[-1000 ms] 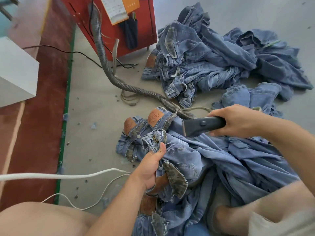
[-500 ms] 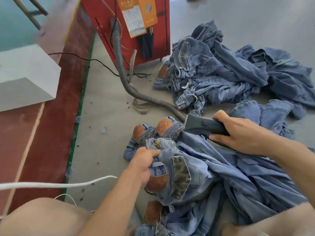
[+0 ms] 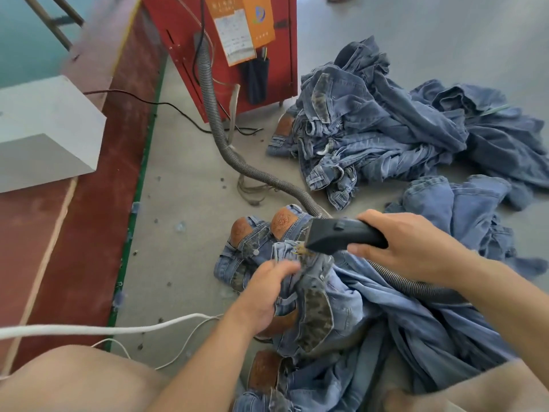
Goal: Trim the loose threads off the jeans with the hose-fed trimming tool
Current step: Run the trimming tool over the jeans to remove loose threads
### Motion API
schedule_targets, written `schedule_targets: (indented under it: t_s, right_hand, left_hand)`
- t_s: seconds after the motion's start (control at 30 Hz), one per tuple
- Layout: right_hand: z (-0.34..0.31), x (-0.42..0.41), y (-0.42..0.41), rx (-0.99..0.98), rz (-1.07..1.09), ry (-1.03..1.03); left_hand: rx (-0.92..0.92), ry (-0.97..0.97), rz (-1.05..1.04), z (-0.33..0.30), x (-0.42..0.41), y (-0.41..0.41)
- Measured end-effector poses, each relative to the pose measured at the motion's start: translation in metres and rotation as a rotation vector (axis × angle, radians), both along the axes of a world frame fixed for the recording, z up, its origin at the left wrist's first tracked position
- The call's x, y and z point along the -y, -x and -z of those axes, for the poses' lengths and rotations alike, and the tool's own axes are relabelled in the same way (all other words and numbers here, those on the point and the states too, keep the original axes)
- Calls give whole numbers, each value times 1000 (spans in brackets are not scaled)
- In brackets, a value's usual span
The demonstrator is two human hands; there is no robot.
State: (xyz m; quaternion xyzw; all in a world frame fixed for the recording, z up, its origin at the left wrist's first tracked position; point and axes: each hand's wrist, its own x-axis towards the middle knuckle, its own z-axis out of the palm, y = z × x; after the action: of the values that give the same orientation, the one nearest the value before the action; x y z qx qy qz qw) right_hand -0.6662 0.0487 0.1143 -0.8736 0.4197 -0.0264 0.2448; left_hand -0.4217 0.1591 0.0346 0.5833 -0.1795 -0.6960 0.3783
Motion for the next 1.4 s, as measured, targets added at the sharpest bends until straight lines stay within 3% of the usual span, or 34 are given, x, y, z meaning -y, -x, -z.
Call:
schedule_targets:
  t_s: [0.07, 0.1, 0.17, 0.37, 0.5, 0.67, 0.8, 0.9, 1.0, 1.1, 1.27, 1.4]
  right_hand:
    - [-4, 6, 5, 53, 66, 16]
    - [-8, 10, 9, 67, 89, 12]
    - [-14, 15, 19, 73, 102, -14]
    - [-9, 10, 16, -105, 0, -95]
    - [2, -4, -10, -114, -49, -69]
    - [-15, 18, 6, 5, 148, -79]
    - [-18, 11, 13, -94, 20, -177]
    - [-1, -6, -6, -117, -57, -99]
    - [1, 3, -10, -26, 24, -31]
    - [-11, 19, 9, 19, 91, -117]
    - [-5, 10, 10, -71, -41, -353]
    - [3, 11, -1, -73, -22, -231]
  left_hand:
    - [-161, -113, -24, -1, -1, 3]
    - [-144, -130, -35, 2, -1, 4]
    - [-91, -105, -62, 7, -3, 6]
    - [-217, 45, -20, 6, -6, 7]
    - [-62, 170, 145, 9, -13, 18]
    - [57, 239, 179, 9, -13, 16]
    - [94, 280, 217, 9, -9, 16]
    - [165, 270, 266, 11, -13, 20]
    - [251, 302, 330, 10, -16, 22]
    - [314, 314, 312, 10, -15, 19]
    - [386, 433, 418, 4, -17, 24]
    - [279, 385, 397, 2, -22, 27]
